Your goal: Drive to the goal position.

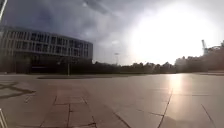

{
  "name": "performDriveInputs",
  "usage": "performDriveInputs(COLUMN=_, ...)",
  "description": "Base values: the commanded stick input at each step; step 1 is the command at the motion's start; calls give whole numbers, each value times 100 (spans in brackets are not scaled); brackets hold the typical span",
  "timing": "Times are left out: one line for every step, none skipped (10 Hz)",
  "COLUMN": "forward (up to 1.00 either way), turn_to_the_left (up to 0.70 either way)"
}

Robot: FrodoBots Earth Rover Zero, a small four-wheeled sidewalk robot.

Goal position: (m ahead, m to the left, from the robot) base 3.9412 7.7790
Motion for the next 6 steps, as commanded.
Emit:
performDriveInputs(forward=70, turn_to_the_left=0)
performDriveInputs(forward=70, turn_to_the_left=0)
performDriveInputs(forward=66, turn_to_the_left=0)
performDriveInputs(forward=43, turn_to_the_left=0)
performDriveInputs(forward=20, turn_to_the_left=0)
performDriveInputs(forward=8, turn_to_the_left=0)
